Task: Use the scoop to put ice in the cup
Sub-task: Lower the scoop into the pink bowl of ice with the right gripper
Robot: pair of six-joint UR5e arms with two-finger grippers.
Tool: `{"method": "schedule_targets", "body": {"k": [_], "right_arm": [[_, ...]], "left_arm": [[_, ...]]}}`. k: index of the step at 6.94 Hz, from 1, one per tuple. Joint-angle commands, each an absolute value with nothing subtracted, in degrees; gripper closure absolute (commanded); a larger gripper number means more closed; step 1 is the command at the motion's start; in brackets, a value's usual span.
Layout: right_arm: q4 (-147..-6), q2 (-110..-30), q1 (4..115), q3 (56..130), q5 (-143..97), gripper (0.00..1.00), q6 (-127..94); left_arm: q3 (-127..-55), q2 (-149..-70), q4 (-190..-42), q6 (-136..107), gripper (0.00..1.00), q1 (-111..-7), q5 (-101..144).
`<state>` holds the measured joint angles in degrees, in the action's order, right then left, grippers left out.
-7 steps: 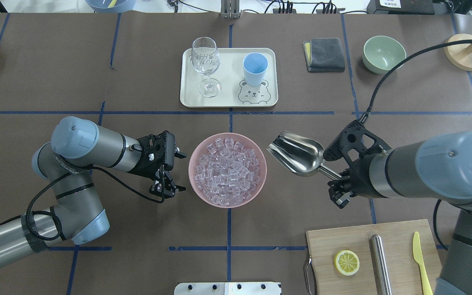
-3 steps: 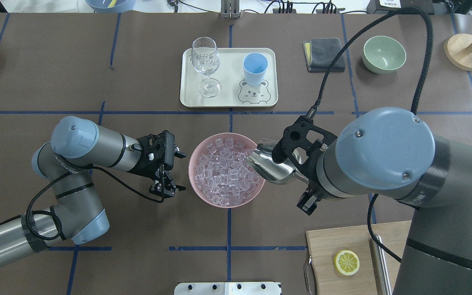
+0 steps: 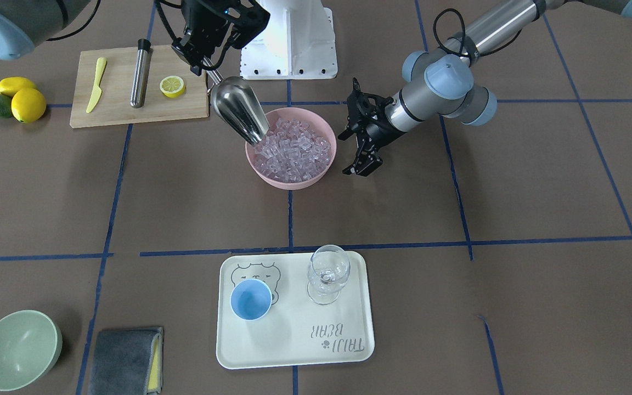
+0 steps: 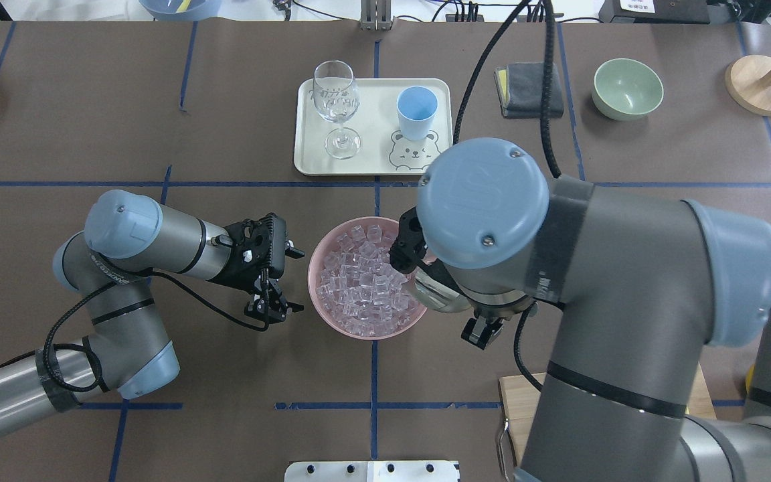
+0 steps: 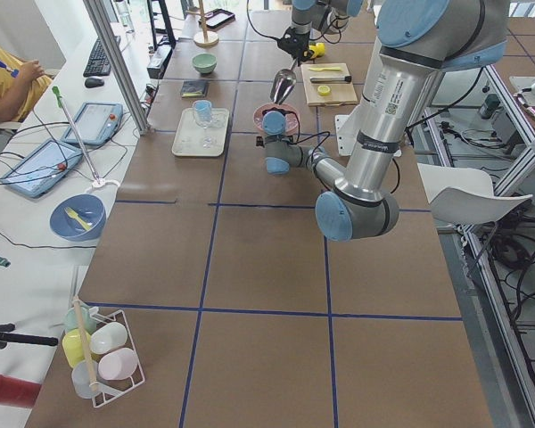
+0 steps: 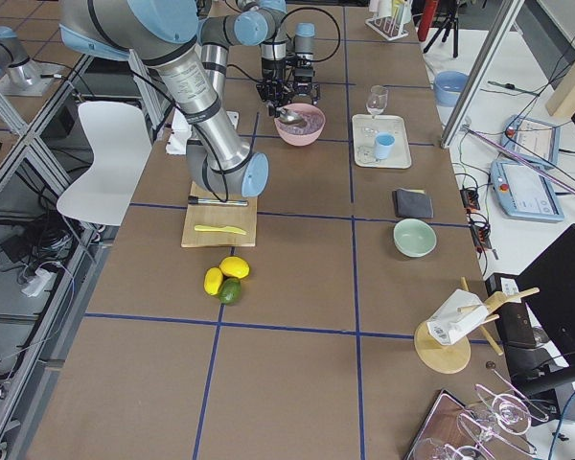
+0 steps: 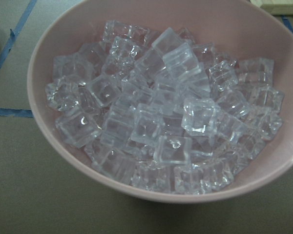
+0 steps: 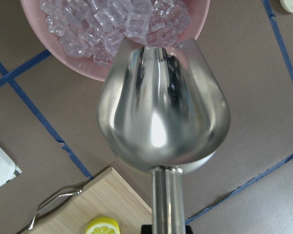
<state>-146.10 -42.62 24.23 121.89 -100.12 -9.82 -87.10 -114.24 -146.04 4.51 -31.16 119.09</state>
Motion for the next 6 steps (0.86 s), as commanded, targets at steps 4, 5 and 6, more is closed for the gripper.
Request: {"method": "schedule_targets", "body": {"k": [4,5,6], "right_arm": [[-152.40,-34.37,24.26,109.78,-100.63,1.00,0.52],[-152.49,-31.32,24.26,105.95,-100.63,1.00,0.70],[-152.40,-29.20,24.34,102.08,-100.63,1.00,0.79]], "left_arm": [[-83.76,-114.26,-151.17,4.48,0.00,-31.11,119.09],[-83.76,-114.26,-151.17,4.48,0.00,-31.11,119.09],[-83.93,-114.34,-151.08,2.57,0.00,-31.11,119.09]]}}
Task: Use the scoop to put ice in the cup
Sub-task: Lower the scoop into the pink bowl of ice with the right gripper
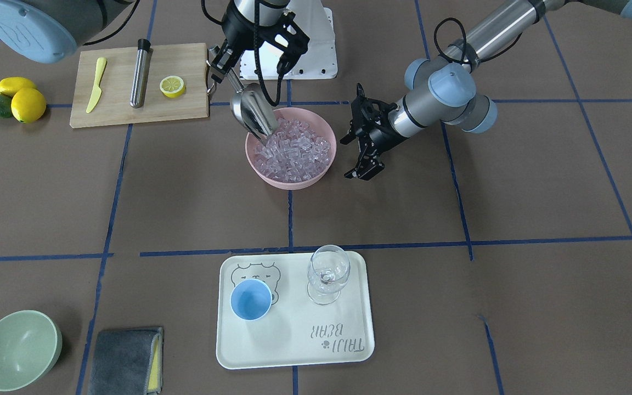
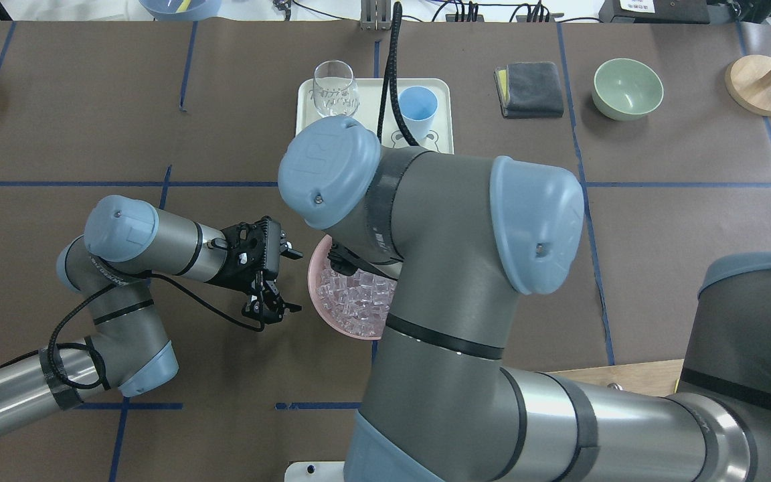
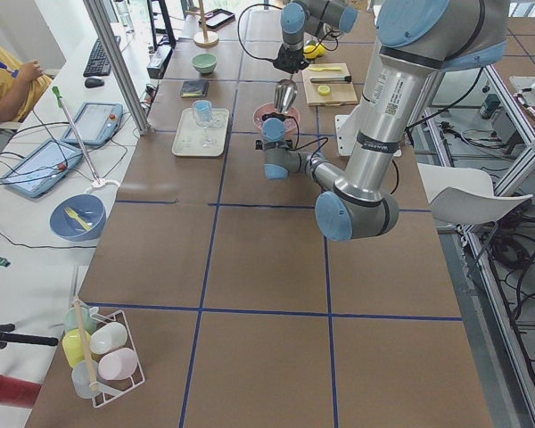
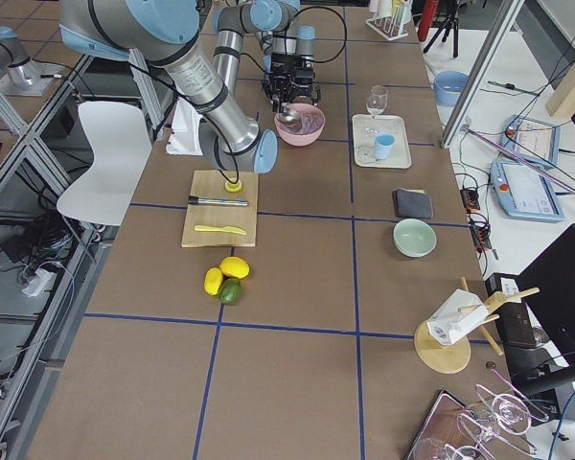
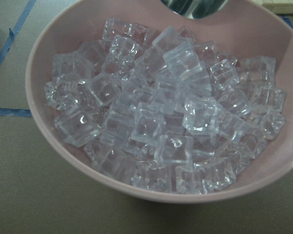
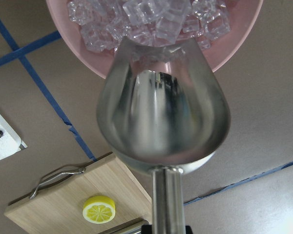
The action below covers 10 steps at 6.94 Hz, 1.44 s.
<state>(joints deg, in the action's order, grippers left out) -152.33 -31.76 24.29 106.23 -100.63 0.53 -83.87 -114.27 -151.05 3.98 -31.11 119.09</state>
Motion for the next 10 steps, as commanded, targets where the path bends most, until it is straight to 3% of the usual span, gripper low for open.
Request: {"method": "schedule_targets", "body": {"k": [1,7,10], "right_arm": [[-152.49,-29.61,24.35,101.87,-100.55,1.00,0.88],[-154.34,-29.53,24.52,98.88,-99.67,1.00,3.25],[-148.40,-31.89,24.43,98.09,-100.46,1.00,2.29]], "left_arm": [[-84.11,-114.52,-151.08,0.29,0.00,-31.11,119.18],[-84.11,-115.57,-151.00,0.18,0.00,-31.11,119.18],[-84.20,-115.66,-151.08,0.18,0.00,-31.11,119.18]]}}
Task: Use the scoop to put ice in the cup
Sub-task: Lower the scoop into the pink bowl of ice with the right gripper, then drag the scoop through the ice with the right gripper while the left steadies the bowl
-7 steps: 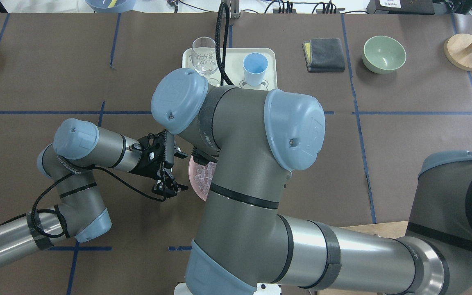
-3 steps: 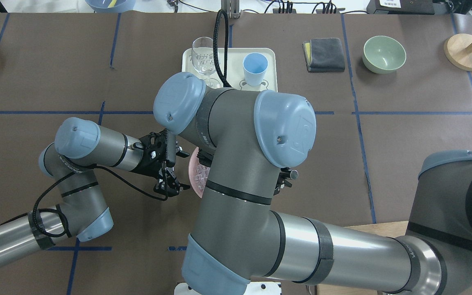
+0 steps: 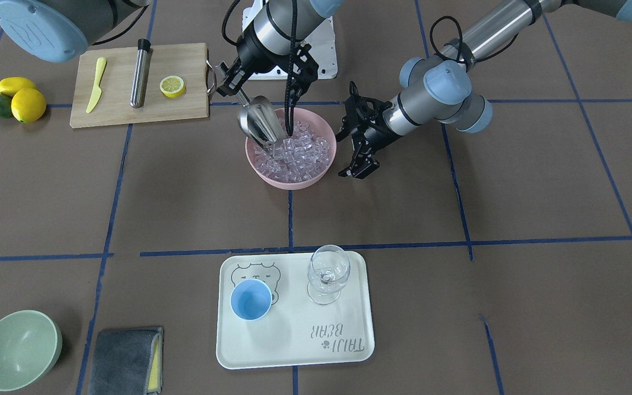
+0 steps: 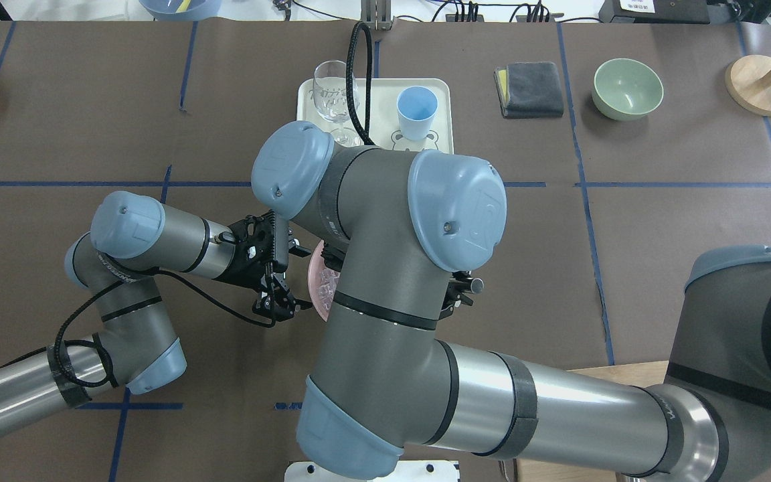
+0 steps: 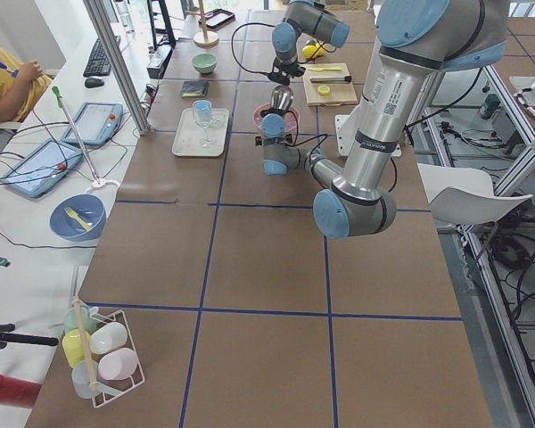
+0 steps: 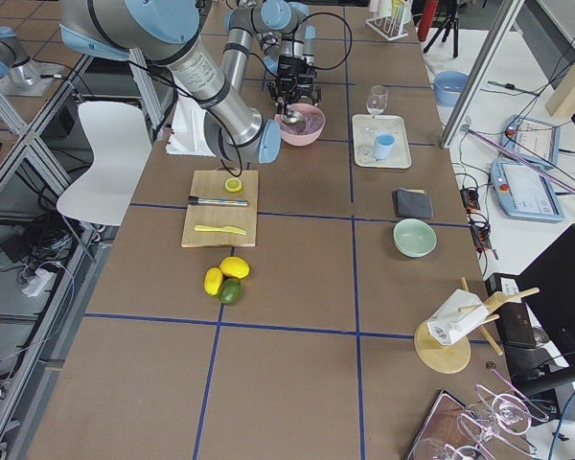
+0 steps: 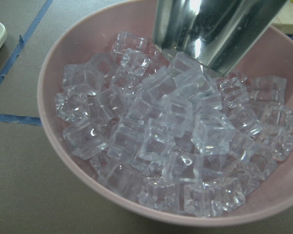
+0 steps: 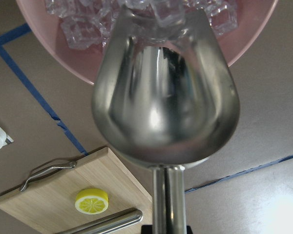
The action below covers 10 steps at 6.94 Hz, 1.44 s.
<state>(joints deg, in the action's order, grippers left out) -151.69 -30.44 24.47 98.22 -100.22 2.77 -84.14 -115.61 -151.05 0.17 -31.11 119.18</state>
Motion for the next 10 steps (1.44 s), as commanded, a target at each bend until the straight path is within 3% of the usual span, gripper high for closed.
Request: {"method": "schedule_targets", "body": {"k": [1,6,10], "right_arm": [[-146.71,-32.86,24.43,98.26,-101.50,1.00,2.20],[-137.93,-41.82,23.82,103.00,-101.60,1.00,2.11],[-129.15,-46.56,23.64,102.74,-101.86,1.00,1.93]], "left_arm": [[-84.29,-115.66,-151.17,0.09,0.00,-31.11,119.18],[-84.29,-116.45,-150.91,-0.09,0.00,-31.11,119.18],[-84.55,-116.46,-150.91,-0.09,0.00,-31.11,119.18]]}}
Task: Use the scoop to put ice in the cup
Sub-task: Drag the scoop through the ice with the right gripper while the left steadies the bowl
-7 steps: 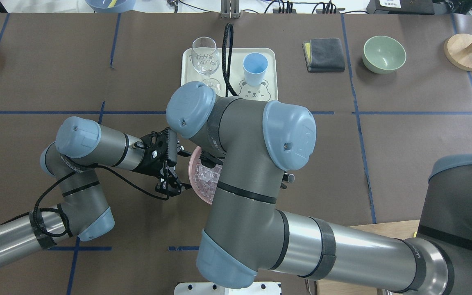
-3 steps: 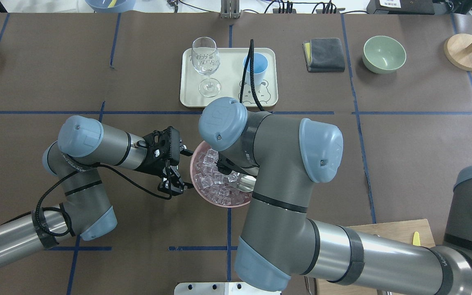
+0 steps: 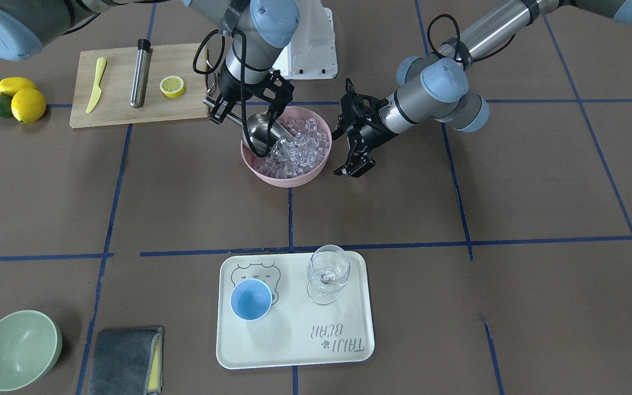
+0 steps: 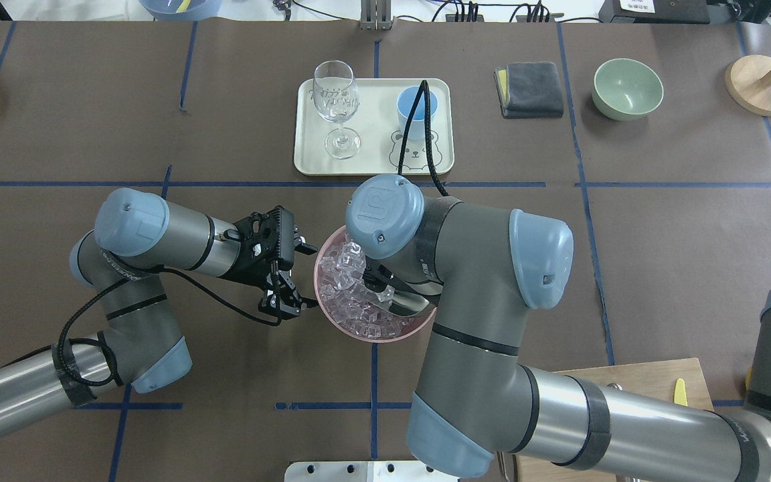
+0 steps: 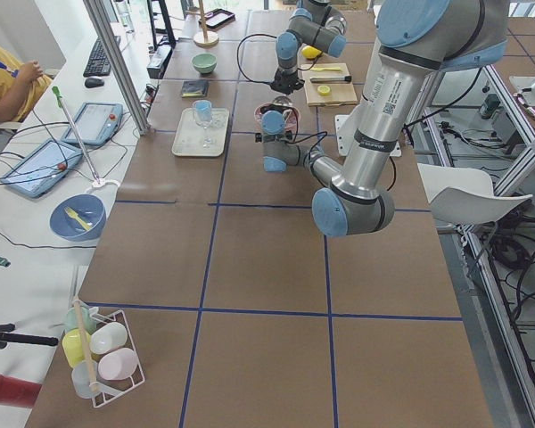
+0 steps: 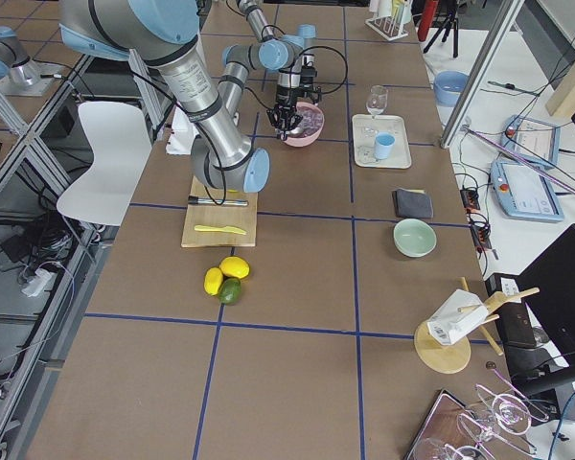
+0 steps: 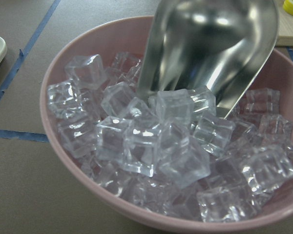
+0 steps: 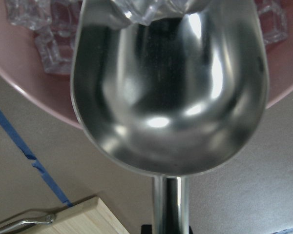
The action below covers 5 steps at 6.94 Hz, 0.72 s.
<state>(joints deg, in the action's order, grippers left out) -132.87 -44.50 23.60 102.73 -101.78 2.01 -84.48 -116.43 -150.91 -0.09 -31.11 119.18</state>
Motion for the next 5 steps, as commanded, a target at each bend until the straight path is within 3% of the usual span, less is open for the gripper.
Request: {"method": "schedule_targets", "body": {"k": [1,5], "right_arm": [[-128.07,-47.02,23.82,102.92,-102.56,1.00,2.02],[-120.17,-50.00,24.52,103.27,-105.37,1.00,2.02]], "left_arm": [[-84.55,-116.37,-150.91,-0.09,0.00,-31.20,119.27],[-85.08,-116.37,-150.56,0.09,0.00,-31.55,119.62]]}}
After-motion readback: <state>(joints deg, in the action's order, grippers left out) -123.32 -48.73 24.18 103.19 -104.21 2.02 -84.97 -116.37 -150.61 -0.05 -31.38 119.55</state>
